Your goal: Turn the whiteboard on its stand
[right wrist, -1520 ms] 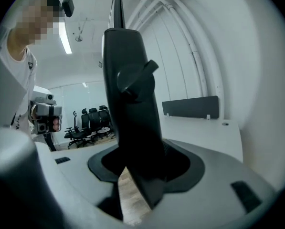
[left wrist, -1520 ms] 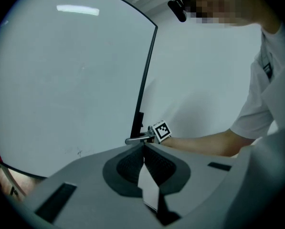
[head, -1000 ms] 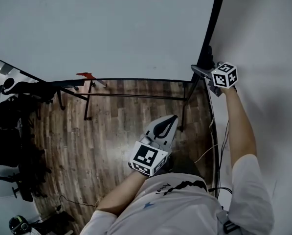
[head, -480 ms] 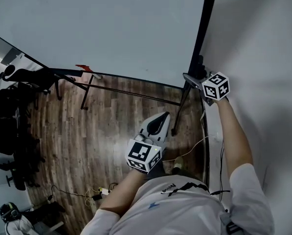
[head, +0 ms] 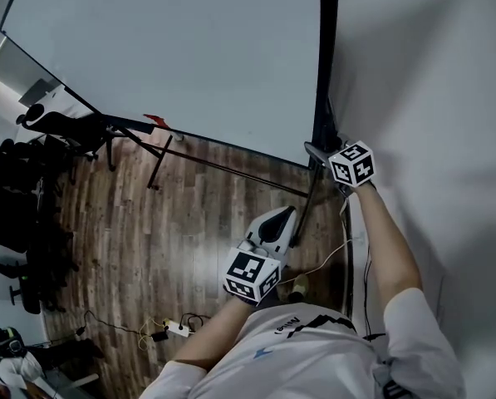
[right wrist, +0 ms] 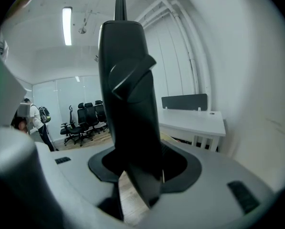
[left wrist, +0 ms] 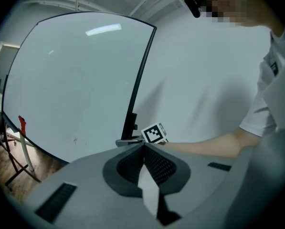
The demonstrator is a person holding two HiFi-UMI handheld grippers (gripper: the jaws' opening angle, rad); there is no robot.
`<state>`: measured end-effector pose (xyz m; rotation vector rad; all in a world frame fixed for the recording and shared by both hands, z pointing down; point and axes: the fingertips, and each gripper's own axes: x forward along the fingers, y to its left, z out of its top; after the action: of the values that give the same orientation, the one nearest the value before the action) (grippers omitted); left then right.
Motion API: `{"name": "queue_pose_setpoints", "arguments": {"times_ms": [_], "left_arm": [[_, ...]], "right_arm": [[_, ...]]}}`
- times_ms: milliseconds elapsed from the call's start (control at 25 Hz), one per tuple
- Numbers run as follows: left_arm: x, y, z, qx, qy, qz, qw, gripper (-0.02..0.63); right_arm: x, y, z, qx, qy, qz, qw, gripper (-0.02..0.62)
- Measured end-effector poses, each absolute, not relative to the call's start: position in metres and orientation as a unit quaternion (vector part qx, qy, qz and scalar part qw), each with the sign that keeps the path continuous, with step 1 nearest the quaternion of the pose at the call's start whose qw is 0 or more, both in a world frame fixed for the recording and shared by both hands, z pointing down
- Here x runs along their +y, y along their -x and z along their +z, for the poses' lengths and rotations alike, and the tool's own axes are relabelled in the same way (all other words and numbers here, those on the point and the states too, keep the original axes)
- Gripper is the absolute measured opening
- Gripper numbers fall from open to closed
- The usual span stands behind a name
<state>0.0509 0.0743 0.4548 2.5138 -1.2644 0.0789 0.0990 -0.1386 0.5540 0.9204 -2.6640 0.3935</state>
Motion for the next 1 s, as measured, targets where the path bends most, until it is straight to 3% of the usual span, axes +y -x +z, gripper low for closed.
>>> {"name": "queue_pose_setpoints", "arguments": {"times_ms": [760,1000], "left_arm": [[0.07,-0.049,0.458,-0.414,-0.893,0.023,0.173,0.012],[0.068,-0.052,0.466,-0.409,-0.893,0.028,0.183,0.012]], "right_arm": [[-0.083,-0.153,0.565,-0.889,-0.388,0.182,0.163,0.219],[-0.035,-0.139,0.533,-0.897,-0.368,0.213,0.121,0.176]]}}
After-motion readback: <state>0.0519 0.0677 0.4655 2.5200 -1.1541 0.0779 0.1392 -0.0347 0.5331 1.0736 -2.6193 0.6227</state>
